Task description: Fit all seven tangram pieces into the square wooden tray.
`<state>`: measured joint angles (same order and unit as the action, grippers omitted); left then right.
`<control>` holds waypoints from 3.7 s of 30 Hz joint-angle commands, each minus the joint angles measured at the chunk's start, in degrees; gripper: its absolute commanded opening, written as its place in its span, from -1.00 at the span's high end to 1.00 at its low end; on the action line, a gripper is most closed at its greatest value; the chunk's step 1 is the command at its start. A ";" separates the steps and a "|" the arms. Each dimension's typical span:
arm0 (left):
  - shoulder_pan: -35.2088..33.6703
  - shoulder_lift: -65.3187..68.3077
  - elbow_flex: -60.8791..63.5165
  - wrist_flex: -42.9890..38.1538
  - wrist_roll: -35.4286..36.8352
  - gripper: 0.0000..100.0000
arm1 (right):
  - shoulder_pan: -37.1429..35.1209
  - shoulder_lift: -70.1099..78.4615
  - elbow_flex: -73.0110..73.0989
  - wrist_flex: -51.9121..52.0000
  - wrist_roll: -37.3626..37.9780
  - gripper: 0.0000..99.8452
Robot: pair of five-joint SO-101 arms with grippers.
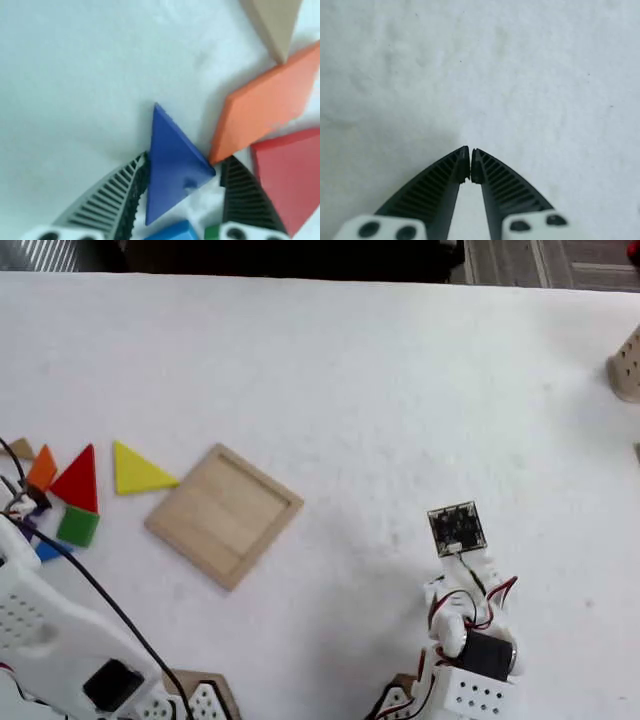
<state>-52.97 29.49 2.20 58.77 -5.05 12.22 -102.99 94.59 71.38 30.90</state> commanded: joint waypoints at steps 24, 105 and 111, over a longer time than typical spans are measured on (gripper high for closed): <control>-2.33 -10.42 -8.44 14.77 -3.08 0.85 | 0.40 -0.48 -0.62 0.40 0.79 0.96; 41.45 -39.08 29.89 3.43 4.66 0.93 | 0.40 -0.48 -0.62 0.40 0.79 0.96; 41.63 -38.99 31.47 2.99 3.69 0.95 | 0.40 -0.48 -0.62 0.40 0.79 0.96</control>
<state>-10.77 -6.37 34.99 61.67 -0.57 12.31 -102.99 94.59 71.38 30.90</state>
